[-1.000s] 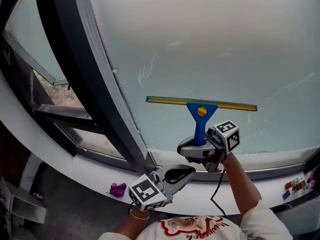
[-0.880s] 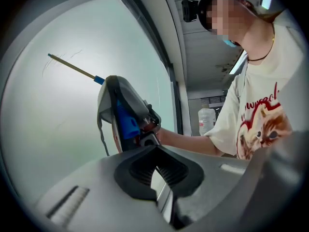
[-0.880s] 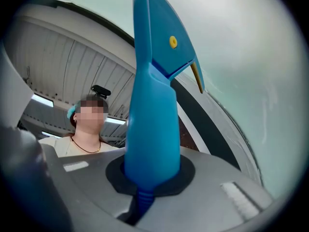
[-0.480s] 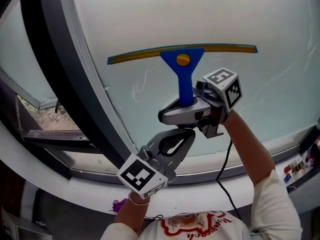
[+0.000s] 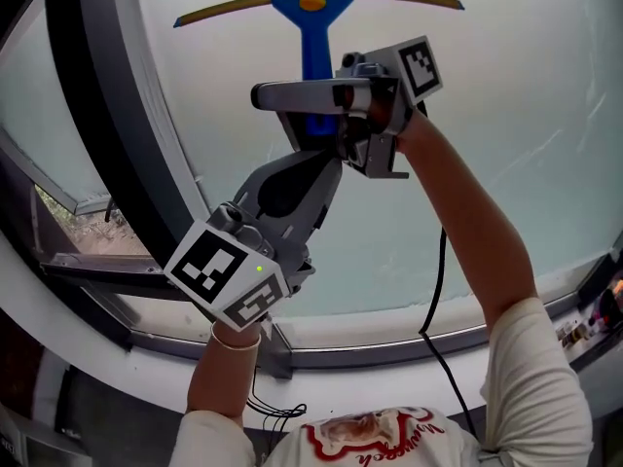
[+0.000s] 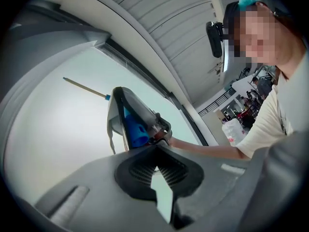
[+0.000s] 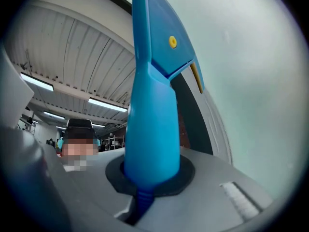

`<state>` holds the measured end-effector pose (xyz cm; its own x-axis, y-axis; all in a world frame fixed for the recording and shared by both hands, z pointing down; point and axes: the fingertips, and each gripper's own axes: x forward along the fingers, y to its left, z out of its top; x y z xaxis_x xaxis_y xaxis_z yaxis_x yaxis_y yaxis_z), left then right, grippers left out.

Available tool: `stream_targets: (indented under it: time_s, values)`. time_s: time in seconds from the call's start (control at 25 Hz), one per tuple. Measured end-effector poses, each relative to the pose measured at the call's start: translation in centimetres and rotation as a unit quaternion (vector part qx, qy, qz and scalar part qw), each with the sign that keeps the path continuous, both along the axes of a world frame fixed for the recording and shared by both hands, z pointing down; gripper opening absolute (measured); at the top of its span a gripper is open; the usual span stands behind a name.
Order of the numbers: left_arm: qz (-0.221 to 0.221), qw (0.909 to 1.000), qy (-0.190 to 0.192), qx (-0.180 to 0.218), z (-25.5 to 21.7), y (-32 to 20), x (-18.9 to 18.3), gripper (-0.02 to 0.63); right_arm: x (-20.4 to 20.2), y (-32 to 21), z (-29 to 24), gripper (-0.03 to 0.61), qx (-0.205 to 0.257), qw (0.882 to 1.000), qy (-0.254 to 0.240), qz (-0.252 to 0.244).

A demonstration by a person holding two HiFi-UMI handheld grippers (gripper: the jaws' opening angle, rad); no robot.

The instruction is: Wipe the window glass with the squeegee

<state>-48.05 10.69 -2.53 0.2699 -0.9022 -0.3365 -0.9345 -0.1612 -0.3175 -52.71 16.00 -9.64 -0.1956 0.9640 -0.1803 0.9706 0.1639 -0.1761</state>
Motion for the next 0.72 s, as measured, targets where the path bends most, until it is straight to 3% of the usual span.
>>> stream_targets:
  time_s: [0.24, 0.72]
  values:
    - [-0.013, 0.9998, 0.015, -0.009, 0.2, -0.8, -1.4, 0.006, -1.8, 0.0, 0.5, 0.018, 0.033, 0.999, 0.006, 0.033]
    - [0.035, 0.9981, 0.046, 0.021, 0.1, 1.0, 0.2, 0.006, -1.1, -0.3, 0.4, 0.021, -0.048, 0.997, 0.059, 0.032]
